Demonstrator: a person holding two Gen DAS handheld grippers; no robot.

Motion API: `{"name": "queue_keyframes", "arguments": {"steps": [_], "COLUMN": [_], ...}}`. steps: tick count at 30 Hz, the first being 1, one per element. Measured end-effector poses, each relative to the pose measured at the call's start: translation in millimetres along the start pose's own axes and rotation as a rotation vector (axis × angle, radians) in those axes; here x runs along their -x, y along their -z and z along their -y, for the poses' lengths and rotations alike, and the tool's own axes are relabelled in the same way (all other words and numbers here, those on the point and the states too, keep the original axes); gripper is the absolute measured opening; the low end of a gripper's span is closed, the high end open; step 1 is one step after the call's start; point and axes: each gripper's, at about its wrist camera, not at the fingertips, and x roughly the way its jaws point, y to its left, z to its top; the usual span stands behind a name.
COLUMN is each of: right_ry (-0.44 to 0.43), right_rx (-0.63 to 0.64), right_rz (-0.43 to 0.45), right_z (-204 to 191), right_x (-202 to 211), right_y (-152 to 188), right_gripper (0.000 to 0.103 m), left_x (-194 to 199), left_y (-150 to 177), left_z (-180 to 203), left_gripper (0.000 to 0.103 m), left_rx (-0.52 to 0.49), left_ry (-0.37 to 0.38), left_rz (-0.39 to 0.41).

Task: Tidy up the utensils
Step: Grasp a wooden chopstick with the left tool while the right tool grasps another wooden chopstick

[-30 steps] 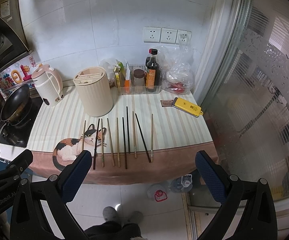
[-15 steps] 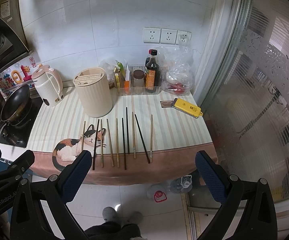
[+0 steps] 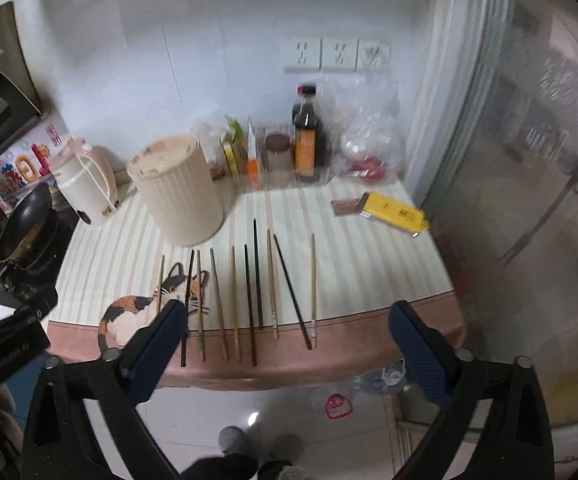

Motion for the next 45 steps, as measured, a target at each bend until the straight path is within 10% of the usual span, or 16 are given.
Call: {"name": "queue_keyframes", "arguments": {"steps": [6,12,16,22,29,45], "right_ry": [-0.033,-0.089,-0.114,-0.136,-0.108,0.054], "right_rx": [0.004,-0.036,-0.108,-0.137,-0.073,0.086], "right_rz": [-0.136,-0.277,-0.381,-0.510,-0.594,-0.677], "right_z": [-16,-31,-38,-54,-88,-137], "right_x": [-98,-191,-249,-315,-362,-376], "right_y": [1,10,11,5,-1,24], "right_gripper": [0.056,0.023,0.021,0.022,0.022,0.007], "left_x": [-102,-204,-265,-306,-316,-333], "left_y": [-6,1,7,13,8,-24], "left_z": [-12,-10,-1,12,19,-27], "left_gripper": [0.103,0.098,0.064,0.063,0.005,0.007], "left_rx": [-0.008,-0.045,-0.057,-0.101,-0.154,-0.171], "left_ry": [-0.057,0.042,0.125,0.199,0.222,0.288], "left_rz": [-0.130,-0.321,-0.447,-0.542,-0.538,-0.558]}}
